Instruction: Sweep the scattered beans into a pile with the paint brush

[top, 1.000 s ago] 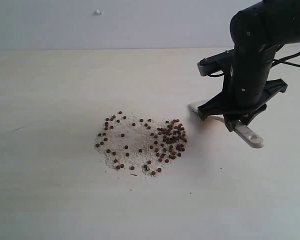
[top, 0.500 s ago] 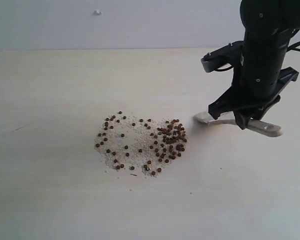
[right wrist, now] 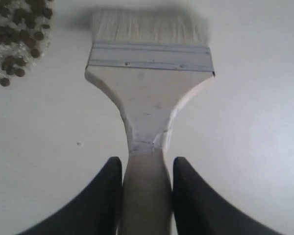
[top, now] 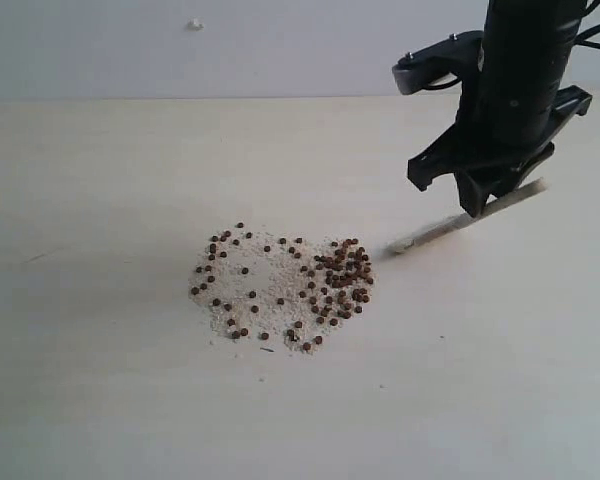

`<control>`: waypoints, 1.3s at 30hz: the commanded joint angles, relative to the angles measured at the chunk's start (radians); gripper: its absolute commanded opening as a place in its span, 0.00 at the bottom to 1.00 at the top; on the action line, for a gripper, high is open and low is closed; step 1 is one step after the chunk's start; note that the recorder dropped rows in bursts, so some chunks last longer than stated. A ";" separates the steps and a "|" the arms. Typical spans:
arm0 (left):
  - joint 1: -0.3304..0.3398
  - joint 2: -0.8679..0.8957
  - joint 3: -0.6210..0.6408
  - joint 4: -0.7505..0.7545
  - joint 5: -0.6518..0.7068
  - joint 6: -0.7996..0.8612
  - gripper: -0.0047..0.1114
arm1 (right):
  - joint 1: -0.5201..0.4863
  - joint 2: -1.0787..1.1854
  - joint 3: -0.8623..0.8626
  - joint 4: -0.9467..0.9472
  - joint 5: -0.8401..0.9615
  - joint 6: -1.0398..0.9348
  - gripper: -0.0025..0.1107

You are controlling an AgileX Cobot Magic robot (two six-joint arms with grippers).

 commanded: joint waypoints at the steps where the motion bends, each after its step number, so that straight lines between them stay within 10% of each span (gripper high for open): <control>1: -0.003 0.271 -0.028 0.110 -0.141 0.018 0.20 | 0.000 -0.012 -0.033 0.041 0.006 -0.013 0.02; 10: -0.027 0.935 -0.288 0.369 -0.398 0.067 0.92 | 0.000 -0.012 -0.035 0.062 0.006 -0.018 0.02; 18: -0.283 1.419 -0.528 0.405 -0.414 0.272 0.93 | 0.000 -0.012 -0.037 0.060 0.006 -0.018 0.02; 28: -0.563 1.721 -0.753 0.076 -0.318 0.369 0.93 | 0.000 -0.012 -0.037 0.060 0.006 -0.018 0.02; 39: -0.696 1.911 -0.958 -0.052 -0.309 0.356 0.93 | 0.000 -0.012 -0.037 0.060 0.006 -0.007 0.02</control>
